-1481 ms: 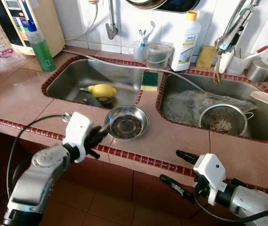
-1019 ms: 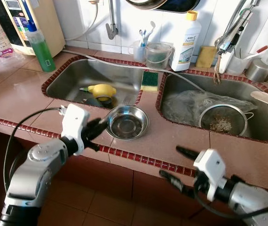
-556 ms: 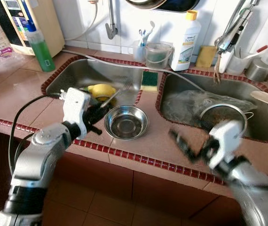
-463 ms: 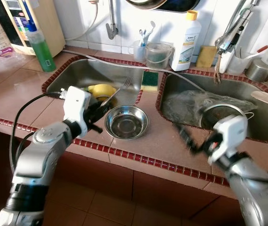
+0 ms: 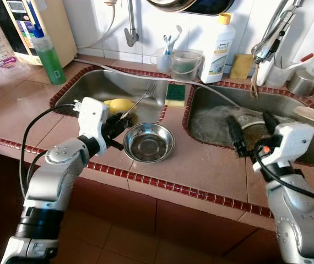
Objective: Kitchen organization
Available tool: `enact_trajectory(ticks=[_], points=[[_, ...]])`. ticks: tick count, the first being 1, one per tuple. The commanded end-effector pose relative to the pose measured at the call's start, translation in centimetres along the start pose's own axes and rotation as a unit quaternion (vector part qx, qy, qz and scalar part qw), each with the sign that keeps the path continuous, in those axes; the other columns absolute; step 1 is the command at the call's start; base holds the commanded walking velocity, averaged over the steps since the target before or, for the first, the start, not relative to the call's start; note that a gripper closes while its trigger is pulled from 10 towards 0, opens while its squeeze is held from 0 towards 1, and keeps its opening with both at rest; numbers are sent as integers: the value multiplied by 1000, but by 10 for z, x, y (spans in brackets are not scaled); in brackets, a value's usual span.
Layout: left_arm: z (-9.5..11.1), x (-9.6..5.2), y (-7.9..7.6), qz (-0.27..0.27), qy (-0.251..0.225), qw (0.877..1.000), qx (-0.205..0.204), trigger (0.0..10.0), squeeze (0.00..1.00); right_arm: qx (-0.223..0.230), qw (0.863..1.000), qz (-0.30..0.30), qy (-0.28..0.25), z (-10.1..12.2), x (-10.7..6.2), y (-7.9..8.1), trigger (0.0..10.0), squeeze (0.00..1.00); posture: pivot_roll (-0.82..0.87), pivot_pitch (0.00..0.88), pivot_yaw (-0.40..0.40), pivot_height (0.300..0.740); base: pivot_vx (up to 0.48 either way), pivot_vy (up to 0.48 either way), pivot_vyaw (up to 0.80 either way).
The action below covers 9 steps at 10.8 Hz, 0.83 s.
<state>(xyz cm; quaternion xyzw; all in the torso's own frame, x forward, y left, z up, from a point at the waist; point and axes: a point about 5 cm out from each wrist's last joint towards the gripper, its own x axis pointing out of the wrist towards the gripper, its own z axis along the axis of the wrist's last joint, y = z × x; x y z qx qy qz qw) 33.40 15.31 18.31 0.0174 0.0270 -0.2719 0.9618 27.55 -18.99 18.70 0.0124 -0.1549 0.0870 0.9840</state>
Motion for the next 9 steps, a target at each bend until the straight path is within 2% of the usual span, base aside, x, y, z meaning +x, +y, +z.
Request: enact_trajectory(ticks=[1, 2, 9], points=[[2, 2, 0, 0, -1, 1000, 4, 10000, 0, -2, 1000, 1, 2, -2, 0, 1, 10000, 0, -211, 28, 46, 740, 0, 0, 0], [1, 2, 0, -1, -1, 1000, 5, 10000, 0, -2, 1000, 0, 1, -2, 0, 1, 10000, 0, -211, 28, 46, 740, 0, 0, 0], [-7, 2, -2, -5, 14, 1000, 4, 10000, 0, 18, 1000, -3, 0, -3, 0, 3, 10000, 0, -214, 32, 49, 740, 0, 283, 0]])
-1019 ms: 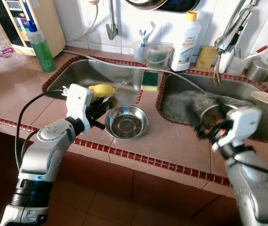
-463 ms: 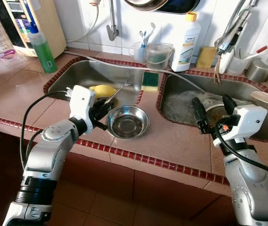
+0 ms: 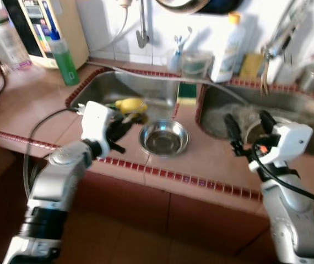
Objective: Kitchen organization
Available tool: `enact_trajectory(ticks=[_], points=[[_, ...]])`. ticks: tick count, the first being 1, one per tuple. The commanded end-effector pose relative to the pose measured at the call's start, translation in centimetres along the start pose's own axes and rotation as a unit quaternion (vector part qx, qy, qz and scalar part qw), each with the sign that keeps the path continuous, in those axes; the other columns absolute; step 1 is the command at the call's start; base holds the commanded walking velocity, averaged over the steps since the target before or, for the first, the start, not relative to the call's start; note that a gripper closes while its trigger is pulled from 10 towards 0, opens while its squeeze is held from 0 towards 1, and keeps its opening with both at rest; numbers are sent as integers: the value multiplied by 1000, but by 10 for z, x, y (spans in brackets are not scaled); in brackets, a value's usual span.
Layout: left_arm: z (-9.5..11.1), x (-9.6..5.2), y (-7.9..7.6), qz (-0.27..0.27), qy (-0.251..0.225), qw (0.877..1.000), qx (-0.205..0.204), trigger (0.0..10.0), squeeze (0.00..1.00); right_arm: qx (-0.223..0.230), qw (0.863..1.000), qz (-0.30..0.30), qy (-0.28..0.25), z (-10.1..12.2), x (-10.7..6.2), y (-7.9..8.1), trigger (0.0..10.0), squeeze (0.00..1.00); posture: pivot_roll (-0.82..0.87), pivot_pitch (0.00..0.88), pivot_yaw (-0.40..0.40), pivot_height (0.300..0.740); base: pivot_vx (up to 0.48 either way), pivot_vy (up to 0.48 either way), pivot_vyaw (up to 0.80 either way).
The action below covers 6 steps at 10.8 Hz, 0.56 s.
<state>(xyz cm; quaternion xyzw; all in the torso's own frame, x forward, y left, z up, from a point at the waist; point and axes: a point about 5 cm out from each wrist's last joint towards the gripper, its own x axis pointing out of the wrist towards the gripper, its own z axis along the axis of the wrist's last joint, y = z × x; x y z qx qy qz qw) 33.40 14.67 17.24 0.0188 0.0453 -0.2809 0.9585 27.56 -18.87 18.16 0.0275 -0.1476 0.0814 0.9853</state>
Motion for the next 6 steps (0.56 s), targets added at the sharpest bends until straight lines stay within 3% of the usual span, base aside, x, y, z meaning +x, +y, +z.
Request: enact_trajectory(ticks=[1, 2, 6], points=[[4, -1, 4, 3, -4, 1000, 8, 10000, 0, 4, 1000, 5, -6, 3, 1, 2, 10000, 0, -214, 32, 49, 740, 0, 255, 0], [4, -1, 3, 2, -4, 1000, 9, 10000, 0, 5, 1000, 5, -7, 3, 1, 3, 10000, 0, -214, 34, 51, 740, 0, 255, 0], [5, -1, 2, -3, -5, 1000, 30, 10000, 0, 7, 1000, 3, -8, 3, 1, 3, 10000, 0, -214, 38, 52, 740, 0, 0, 0]])
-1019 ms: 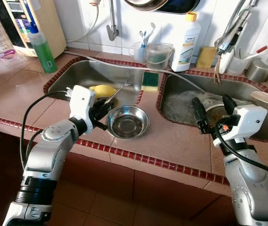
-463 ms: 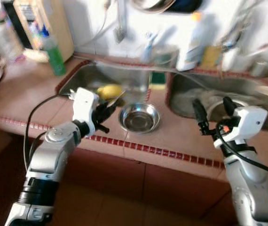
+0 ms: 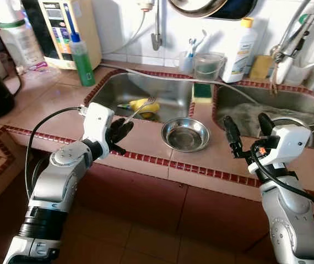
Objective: Kitchen organization
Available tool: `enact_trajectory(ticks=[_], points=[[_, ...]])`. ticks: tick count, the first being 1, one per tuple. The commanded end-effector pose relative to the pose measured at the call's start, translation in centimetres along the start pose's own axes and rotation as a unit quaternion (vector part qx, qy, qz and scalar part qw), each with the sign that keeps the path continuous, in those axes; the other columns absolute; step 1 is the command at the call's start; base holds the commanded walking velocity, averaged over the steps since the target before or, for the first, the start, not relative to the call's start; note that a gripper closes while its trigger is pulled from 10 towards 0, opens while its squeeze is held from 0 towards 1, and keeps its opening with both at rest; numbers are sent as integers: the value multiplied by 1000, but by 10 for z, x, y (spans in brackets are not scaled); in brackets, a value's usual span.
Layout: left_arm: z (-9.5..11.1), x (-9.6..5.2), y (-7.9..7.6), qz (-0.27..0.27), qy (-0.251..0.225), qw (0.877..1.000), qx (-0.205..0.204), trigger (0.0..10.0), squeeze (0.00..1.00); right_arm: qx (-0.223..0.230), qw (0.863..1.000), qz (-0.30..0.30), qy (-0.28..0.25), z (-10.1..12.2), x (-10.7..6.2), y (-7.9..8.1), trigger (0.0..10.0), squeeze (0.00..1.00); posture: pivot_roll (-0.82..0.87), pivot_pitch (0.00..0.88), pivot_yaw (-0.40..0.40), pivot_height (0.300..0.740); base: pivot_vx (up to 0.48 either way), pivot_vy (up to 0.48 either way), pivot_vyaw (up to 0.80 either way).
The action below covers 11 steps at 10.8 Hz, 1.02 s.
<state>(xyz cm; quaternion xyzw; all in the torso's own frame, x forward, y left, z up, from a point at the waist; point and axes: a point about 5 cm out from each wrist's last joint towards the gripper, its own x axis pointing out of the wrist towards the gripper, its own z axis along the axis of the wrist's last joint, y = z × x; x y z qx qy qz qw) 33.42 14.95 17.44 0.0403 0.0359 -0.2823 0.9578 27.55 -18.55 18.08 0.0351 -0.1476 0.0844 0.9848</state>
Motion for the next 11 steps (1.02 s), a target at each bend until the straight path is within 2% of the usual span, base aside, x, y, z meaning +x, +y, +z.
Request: enact_trajectory(ticks=[1, 6, 11], points=[[3, 1, 0, -6, -2, 1000, 15, 10000, 0, 2, 1000, 0, -9, 4, 2, 1, 10000, 0, -215, 39, 53, 740, 0, 0, 0], [7, 2, 3, 2, -14, 1000, 13, 10000, 0, 5, 1000, 4, -9, 5, 3, 3, 10000, 0, -213, 45, 51, 740, 0, 0, 0], [10, 2, 5, 10, -25, 1000, 6, 10000, 0, 5, 1000, 11, -2, 3, 2, 4, 10000, 0, -212, 53, 47, 740, 292, 0, 0]])
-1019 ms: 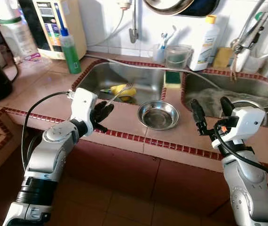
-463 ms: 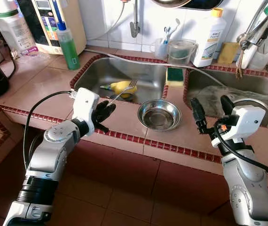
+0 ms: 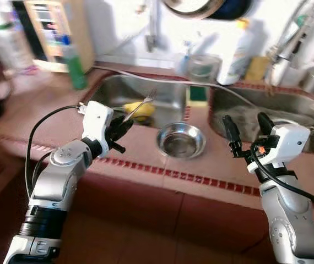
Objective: Kitchen organization
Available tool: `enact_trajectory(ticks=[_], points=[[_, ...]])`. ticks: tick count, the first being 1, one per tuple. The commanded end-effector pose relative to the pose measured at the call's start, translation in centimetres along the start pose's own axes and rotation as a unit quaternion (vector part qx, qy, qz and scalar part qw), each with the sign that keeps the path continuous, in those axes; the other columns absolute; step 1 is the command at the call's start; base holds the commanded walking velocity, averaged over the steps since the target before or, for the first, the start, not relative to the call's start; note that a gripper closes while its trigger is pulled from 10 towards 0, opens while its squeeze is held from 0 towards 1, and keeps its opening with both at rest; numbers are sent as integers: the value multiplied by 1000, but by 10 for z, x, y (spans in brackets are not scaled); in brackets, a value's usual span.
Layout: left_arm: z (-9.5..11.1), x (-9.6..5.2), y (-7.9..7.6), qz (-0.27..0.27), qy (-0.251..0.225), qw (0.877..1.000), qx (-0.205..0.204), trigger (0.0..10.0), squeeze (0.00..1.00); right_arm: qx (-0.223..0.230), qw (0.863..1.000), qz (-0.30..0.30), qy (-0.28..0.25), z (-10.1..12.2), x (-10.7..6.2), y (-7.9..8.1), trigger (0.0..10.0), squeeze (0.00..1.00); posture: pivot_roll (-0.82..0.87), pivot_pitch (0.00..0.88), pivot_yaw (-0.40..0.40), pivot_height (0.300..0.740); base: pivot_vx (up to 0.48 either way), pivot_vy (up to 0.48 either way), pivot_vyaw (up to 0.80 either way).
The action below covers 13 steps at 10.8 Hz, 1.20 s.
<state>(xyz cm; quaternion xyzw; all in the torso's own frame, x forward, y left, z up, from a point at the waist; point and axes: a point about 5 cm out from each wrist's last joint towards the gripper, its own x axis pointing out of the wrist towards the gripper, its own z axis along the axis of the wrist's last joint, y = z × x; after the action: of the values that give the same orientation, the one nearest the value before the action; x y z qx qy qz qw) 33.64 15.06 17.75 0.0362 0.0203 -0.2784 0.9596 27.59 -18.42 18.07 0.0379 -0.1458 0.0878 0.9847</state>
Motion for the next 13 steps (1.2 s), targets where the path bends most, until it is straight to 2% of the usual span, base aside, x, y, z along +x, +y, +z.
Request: enact_trajectory(ticks=[1, 9, 11, 13], points=[[7, 1, 3, 6, -11, 1000, 5, 10000, 0, 2, 1000, 10, -3, 3, 1, 4, 10000, 0, -211, 54, 45, 740, 349, 0, 0], [5, 2, 1, 6, -11, 1000, 0, 10000, 0, -2, 999, 35, 8, 1, 2, 8, 10000, 0, -210, 41, 34, 740, 338, 0, 0], [2, 4, 0, 15, 0, 1000, 8, 10000, 0, -6, 998, 59, 28, -4, 0, 14, 10000, 0, -214, 34, 35, 740, 0, 0, 0], [-1, 8, 5, 36, 20, 999, 14, 10000, 0, -9, 992, 107, 60, -10, -7, 24, 10000, 0, -218, 33, 36, 740, 0, 0, 0]])
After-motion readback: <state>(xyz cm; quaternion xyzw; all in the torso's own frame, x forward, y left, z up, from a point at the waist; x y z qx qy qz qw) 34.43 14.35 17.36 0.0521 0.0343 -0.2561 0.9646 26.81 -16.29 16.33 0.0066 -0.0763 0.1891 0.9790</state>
